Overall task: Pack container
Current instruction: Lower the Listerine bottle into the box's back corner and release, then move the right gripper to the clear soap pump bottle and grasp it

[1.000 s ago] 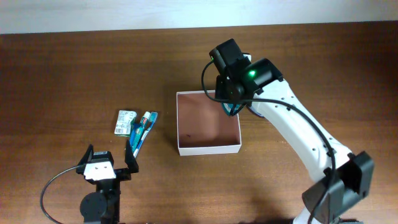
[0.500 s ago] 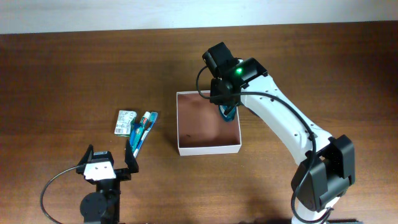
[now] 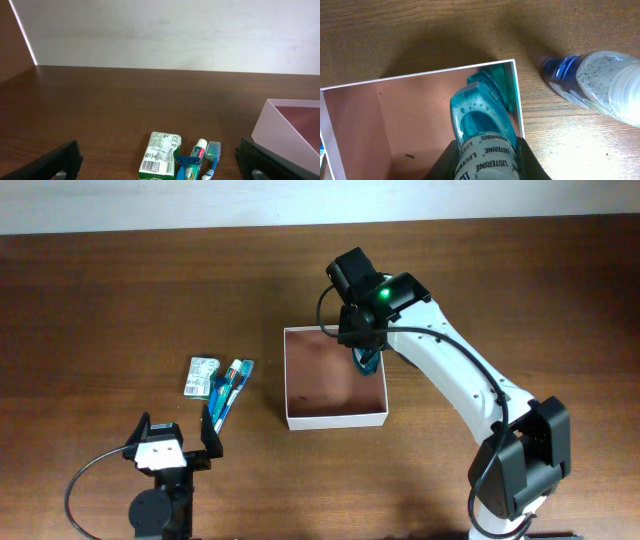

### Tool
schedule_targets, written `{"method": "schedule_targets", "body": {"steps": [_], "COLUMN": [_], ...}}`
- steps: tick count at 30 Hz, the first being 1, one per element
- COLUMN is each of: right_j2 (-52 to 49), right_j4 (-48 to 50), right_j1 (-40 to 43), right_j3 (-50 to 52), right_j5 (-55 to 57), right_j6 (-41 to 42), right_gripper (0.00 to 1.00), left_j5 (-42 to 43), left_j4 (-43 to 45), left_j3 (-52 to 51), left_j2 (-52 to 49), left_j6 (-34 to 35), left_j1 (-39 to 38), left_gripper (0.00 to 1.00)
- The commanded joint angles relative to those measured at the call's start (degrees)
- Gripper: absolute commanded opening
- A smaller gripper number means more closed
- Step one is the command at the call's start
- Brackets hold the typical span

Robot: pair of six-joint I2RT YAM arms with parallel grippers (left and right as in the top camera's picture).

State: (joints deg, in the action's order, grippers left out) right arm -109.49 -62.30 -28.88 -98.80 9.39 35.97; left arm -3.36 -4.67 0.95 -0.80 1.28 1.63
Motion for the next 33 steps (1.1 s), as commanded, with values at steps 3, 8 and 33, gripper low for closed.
{"method": "schedule_targets", "body": {"steps": [3,8,33], "right_j2": [-0.3,-0.3,6.6], "right_j4": [0.1,-1.2,-3.1], "right_j1": [0.7,1.7,2.0], "right_j3": [-1.6,-1.6,-6.3], "right_j5": [1.6,1.7,1.8], "right_j6": [0.6,0.6,-9.7], "right_gripper": [0.20,0.20,0.68], "left_j5": [0.6,0.6,0.6], "left_j4": [0.2,0.2,0.2], "left_j3": [-0.4,-0.4,-0.4], "left_j2": [0.5,0.5,0.5], "left_j6": [-0.7,-0.7,-0.7], "left_j1": [0.0,0.0,0.0], "left_gripper": [0.99,0.99,1.00]}}
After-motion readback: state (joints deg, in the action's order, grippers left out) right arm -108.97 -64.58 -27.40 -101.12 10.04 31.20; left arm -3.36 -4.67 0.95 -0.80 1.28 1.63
